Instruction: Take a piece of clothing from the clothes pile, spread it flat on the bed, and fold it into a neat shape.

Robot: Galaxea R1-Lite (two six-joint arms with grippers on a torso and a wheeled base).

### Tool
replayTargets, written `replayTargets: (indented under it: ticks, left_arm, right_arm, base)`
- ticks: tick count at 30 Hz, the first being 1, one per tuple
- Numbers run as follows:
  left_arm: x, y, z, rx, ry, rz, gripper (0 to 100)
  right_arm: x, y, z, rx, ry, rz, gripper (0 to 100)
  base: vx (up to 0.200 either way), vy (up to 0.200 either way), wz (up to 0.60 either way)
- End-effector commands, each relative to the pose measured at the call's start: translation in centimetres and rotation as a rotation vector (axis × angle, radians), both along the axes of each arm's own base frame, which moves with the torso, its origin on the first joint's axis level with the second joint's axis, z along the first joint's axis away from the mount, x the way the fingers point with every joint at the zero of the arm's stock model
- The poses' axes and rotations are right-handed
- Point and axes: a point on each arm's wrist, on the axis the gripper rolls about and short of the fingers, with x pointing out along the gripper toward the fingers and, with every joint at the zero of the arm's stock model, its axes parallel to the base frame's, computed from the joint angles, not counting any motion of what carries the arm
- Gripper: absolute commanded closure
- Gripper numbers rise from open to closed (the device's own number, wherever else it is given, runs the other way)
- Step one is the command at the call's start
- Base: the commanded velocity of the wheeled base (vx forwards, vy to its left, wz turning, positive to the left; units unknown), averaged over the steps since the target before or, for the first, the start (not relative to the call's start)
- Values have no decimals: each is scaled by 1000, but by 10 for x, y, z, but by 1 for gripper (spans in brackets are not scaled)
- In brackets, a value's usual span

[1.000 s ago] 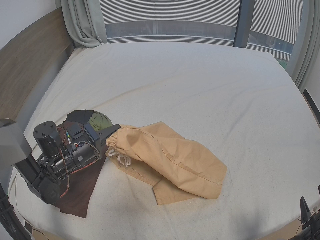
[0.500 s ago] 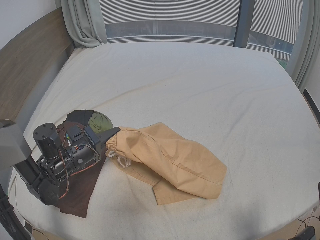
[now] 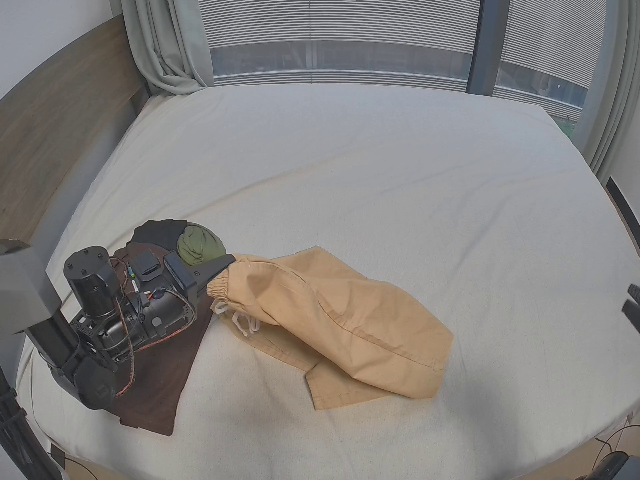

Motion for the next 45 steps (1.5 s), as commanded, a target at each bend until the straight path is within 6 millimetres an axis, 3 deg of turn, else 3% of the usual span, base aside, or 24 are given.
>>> replayTargets:
  ticks: [1,5,9,22,28,45]
  left_arm:
    - [0,3,1,0,-1,8,100]
    - [0,3,1,0,-1,8,100]
    - [-1,4,1,0,-2,10,100]
    - [1,5,-4,11,10,14,100]
    - [1,5,-4,14,8,13,100]
    - [2,5,-8,22,19,14,100]
  right_arm:
    - [56,24,23,-38,85,123,0]
    - [75,36,28,-51,114,171,0]
    - [88,43,19,-76,153,210,0]
    - [131,59,-40,-115,366,251,0]
    - [147,57,-61,-111,402,226,0]
    - [172,56,-91,-82,523,239,0]
  base:
    - [0,0,0]
    - [0,0,0]
    - [0,0,0]
    - [0,0,0]
    - [0,0,0]
    - [0,0,0]
